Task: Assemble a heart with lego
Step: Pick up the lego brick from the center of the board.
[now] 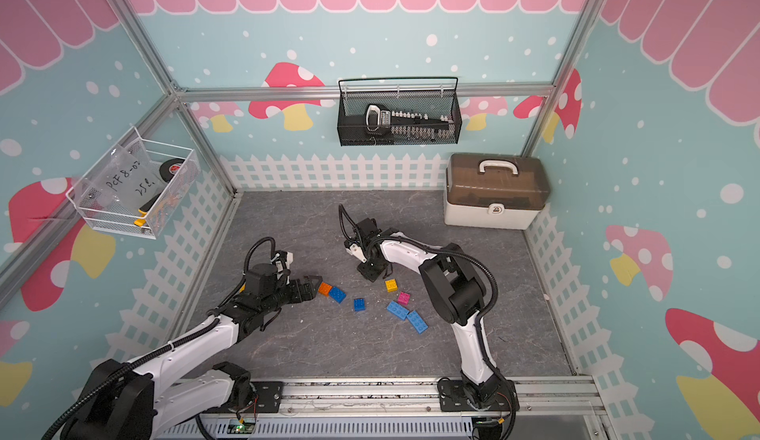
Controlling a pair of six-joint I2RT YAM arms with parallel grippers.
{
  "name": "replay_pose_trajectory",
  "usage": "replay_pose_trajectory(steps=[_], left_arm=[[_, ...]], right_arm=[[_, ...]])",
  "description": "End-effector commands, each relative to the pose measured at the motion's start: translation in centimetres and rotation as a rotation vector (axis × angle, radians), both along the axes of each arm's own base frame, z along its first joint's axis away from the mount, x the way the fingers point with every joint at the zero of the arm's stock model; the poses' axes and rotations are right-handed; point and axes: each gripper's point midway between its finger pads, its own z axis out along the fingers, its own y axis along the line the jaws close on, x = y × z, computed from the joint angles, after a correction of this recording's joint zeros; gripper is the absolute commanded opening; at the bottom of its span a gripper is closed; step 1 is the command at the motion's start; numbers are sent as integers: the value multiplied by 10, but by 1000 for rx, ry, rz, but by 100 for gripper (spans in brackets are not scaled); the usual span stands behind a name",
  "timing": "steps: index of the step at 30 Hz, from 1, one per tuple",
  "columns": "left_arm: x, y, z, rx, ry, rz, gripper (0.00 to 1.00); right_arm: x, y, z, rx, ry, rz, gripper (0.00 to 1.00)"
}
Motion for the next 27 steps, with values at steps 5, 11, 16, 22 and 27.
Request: replay_pose_trajectory(steps=[5, 11, 16, 22, 27], left_arm=[[4, -6, 6, 4, -6, -27, 98], [4, -6, 5, -1, -2, -23, 98], [4, -6, 8, -13, -14, -16, 98], [2, -3, 15, -16, -40, -5, 98], [2, -1, 15, -9, -39, 0, 98]], right_arm=[[-5, 9, 9, -1, -11, 47, 34], [-27, 5, 28, -1, -6, 76, 28], [-60, 1, 49, 11, -19, 122, 26], [-66, 1, 47, 18, -19, 132, 26], [-56, 16, 33, 27, 1, 144, 25]])
